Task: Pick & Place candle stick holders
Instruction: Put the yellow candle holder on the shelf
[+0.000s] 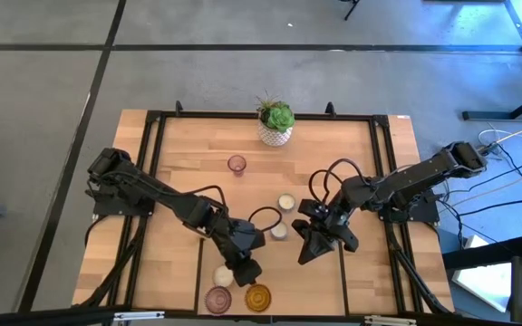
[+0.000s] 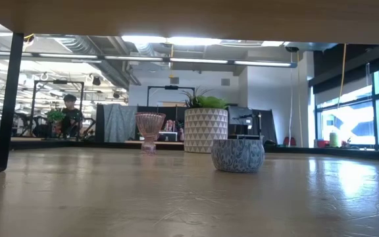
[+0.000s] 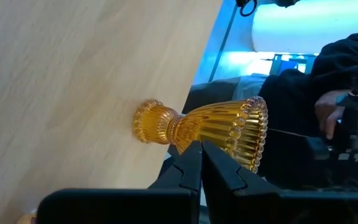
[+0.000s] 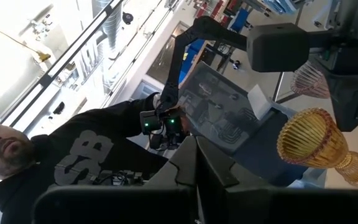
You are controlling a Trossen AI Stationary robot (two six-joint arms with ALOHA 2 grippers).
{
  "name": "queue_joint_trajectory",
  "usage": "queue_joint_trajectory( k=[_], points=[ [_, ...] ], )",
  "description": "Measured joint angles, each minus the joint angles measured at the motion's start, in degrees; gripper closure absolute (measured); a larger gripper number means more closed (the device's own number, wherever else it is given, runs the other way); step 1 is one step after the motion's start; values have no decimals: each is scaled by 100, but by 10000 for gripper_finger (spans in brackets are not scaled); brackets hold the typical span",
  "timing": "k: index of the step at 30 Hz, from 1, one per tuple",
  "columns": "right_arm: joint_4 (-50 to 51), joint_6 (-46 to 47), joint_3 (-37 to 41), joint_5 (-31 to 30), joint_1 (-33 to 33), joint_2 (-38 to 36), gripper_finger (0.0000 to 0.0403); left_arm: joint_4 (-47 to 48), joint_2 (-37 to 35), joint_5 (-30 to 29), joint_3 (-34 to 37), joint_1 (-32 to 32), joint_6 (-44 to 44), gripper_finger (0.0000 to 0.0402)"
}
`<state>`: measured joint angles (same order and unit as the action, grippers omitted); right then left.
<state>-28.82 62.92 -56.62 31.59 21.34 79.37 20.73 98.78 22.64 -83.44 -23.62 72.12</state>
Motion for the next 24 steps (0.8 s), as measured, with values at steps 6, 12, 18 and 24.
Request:
queue_joint_trajectory(
  k=[6, 12, 18, 24],
  points=[
    [33, -1, 0, 0, 0, 0, 400, 0, 0, 147, 0, 0, 15, 400],
    [42, -40, 1, 0, 0, -1, 400, 0, 0, 165, 0, 0, 16, 400],
    [41, -40, 0, 0, 0, 0, 400, 0, 0, 218, 0, 0, 61, 400],
    [42, -42, 0, -2, 0, 0, 400, 0, 0, 223, 0, 0, 65, 400]
  ],
)
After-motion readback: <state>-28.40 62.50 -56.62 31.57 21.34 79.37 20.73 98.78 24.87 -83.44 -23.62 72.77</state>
